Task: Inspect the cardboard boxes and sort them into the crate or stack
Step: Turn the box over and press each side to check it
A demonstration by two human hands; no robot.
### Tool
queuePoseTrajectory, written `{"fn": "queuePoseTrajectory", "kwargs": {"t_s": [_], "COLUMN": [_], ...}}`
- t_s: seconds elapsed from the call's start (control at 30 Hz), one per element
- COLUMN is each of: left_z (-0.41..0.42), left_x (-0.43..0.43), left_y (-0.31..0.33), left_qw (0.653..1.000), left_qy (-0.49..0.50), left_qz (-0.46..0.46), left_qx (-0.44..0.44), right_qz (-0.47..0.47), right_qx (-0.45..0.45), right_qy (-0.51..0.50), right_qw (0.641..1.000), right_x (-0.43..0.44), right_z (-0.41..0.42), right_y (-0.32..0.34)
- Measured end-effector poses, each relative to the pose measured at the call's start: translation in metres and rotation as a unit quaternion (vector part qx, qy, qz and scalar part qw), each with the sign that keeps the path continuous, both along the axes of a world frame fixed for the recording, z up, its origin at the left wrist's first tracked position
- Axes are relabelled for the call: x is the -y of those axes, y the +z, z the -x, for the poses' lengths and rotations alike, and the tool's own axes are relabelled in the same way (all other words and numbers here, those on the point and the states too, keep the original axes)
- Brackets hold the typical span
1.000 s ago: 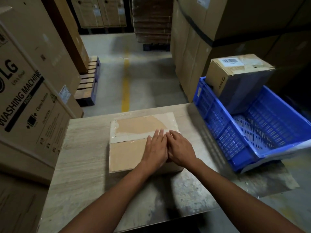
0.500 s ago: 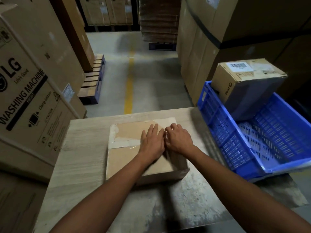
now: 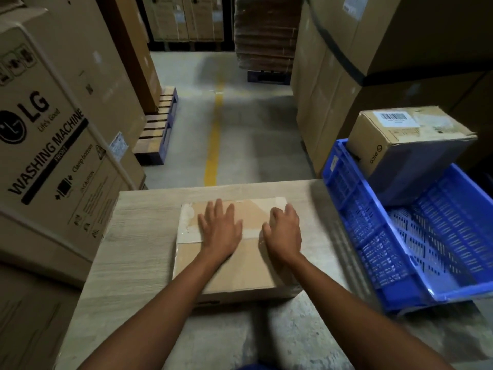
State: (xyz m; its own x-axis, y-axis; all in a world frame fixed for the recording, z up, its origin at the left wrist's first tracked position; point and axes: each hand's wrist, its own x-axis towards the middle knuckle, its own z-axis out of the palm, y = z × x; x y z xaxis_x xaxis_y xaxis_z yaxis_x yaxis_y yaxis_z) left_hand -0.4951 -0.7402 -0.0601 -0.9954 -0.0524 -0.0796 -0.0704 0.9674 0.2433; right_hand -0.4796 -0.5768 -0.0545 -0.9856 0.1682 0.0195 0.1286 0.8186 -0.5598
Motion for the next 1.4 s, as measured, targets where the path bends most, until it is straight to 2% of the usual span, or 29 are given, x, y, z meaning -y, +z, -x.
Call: {"fn": "queuePoseTrajectory", "kwargs": {"t_s": [0.13, 0.23, 0.3, 0.4, 0.57, 0.67, 0.83, 1.0, 1.1, 1.17, 1.27, 1.33, 1.4], "left_z": [0.007, 0.011, 0.008, -0.004, -0.031, -0.056, -0.096, -0.121, -0.132, -0.142, -0.152, -0.142, -0.128], "left_x": [0.057, 0.073, 0.074, 0.074, 0.08, 0.085, 0.092, 0.093, 0.097, 0.093, 0.087, 0.09, 0.095], "left_y": [0.004, 0.014, 0.024, 0.041, 0.075, 0.088, 0.08, 0.068, 0.06, 0.053, 0.043, 0.043, 0.049], "left_qw": [0.978, 0.943, 0.93, 0.924, 0.894, 0.878, 0.859, 0.873, 0.903, 0.925, 0.95, 0.962, 0.973], "left_qy": [0.172, 0.233, 0.246, 0.256, 0.262, 0.256, 0.243, 0.238, 0.207, 0.166, 0.087, 0.027, -0.051], "left_qz": [-0.118, -0.237, -0.273, -0.28, -0.331, -0.351, -0.382, -0.355, -0.302, -0.249, -0.135, -0.092, -0.089], "left_qx": [0.006, 0.015, -0.002, -0.048, -0.148, -0.203, -0.239, -0.235, -0.227, -0.236, -0.267, -0.255, -0.207], "right_qz": [0.13, 0.206, 0.24, 0.254, 0.219, 0.24, 0.232, 0.187, 0.051, -0.006, 0.01, 0.003, -0.029], "right_qx": [0.011, -0.006, -0.021, -0.055, -0.105, -0.13, -0.117, -0.115, -0.17, -0.225, -0.228, -0.227, -0.216], "right_qy": [-0.08, -0.112, -0.124, -0.144, -0.155, -0.153, -0.158, -0.157, -0.122, -0.028, 0.15, 0.22, 0.255], "right_qw": [0.988, 0.972, 0.963, 0.955, 0.958, 0.95, 0.953, 0.963, 0.977, 0.974, 0.962, 0.949, 0.942], "right_x": [-0.002, -0.002, 0.001, 0.006, 0.01, 0.011, 0.006, 0.005, 0.009, 0.018, 0.048, 0.073, 0.097], "right_z": [0.002, 0.003, 0.002, -0.001, -0.016, -0.029, -0.057, -0.08, -0.09, -0.097, -0.109, -0.112, -0.108], "right_y": [0.002, 0.012, 0.021, 0.039, 0.074, 0.083, 0.072, 0.055, 0.051, 0.049, 0.045, 0.042, 0.042]}}
